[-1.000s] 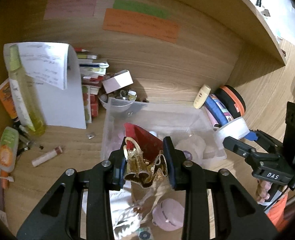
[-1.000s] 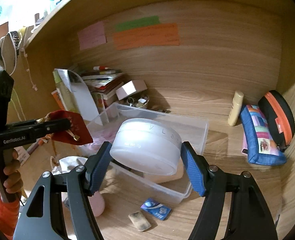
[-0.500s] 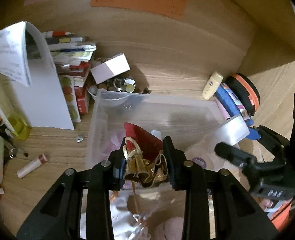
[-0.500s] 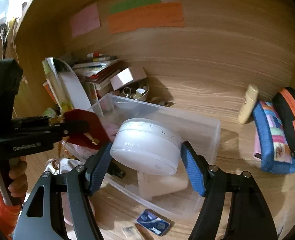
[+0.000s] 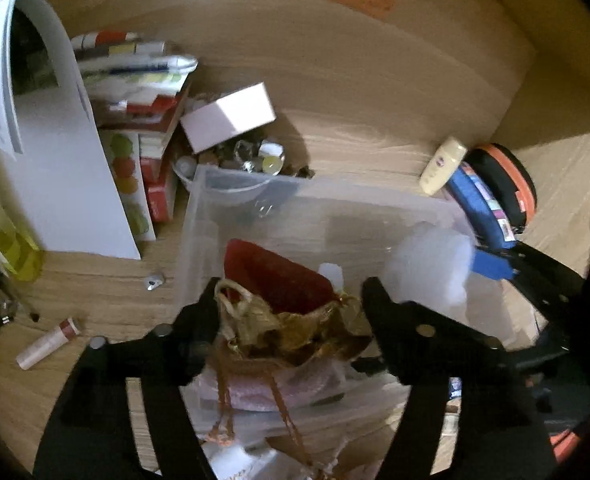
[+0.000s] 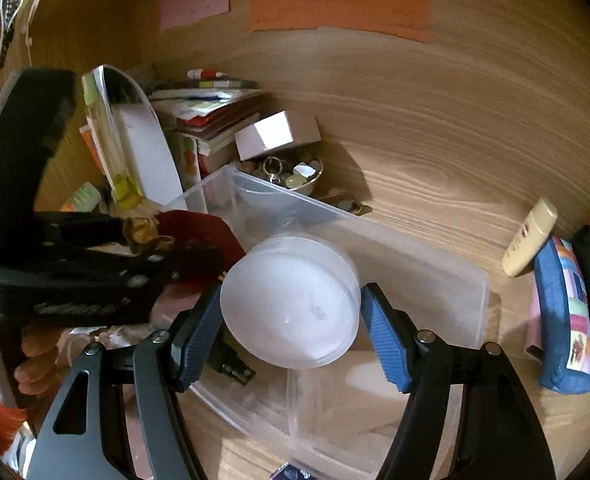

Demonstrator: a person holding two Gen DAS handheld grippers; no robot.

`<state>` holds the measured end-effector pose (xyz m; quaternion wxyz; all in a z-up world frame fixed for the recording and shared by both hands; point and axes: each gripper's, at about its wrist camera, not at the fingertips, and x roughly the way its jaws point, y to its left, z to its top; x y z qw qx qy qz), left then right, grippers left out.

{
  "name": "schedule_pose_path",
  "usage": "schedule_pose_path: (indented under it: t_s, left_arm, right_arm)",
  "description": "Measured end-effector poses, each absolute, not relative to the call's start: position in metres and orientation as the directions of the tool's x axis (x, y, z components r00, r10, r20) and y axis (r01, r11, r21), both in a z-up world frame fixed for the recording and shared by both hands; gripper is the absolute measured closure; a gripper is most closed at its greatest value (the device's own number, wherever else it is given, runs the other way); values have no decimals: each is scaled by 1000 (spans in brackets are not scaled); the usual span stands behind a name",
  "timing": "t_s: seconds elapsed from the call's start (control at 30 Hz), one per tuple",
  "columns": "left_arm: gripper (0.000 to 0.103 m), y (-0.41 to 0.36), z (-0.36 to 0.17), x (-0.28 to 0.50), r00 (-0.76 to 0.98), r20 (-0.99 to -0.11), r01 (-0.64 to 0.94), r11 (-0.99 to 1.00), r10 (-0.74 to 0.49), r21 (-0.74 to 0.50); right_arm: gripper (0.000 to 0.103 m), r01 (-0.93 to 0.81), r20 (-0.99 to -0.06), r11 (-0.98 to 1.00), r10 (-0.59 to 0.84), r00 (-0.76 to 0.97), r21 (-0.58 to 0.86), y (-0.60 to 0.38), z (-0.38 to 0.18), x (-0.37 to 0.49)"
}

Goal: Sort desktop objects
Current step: 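Carry the red pouch and white jar over the bin with both tools, then open the left tool to drop the red pouch while the right tool releases the white jar into the bin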

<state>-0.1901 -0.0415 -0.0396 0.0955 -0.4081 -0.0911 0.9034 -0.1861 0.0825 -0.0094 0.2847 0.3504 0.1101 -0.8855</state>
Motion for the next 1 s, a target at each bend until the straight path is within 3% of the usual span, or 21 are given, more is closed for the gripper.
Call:
schedule_pose_path:
  t_s: [0.27, 0.57, 0.87, 1.0]
  left_arm:
    - [25, -60, -27, -169, -688, -683, -88, -963, 245, -256]
    - [25, -74, -32, -153, -673, -706, -66, -968, 222, -241]
    - [24, -74, -37, -131, -656, -726, -70, -975, 206, -213]
    - [11, -73, -38, -122, -655, -729, -69, -976, 200, -206]
  right_arm:
    - [40, 578, -713, -816, -402, -575, -6, 73, -21, -198]
    - [40, 572, -746, -820, -373, -552, -13, 66, -32, -202]
    - [40, 566, -716, -824, -385, -582, -17, 80, -13, -177]
    - [39, 544, -696, -839, -391, -602, 1, 97, -5, -164]
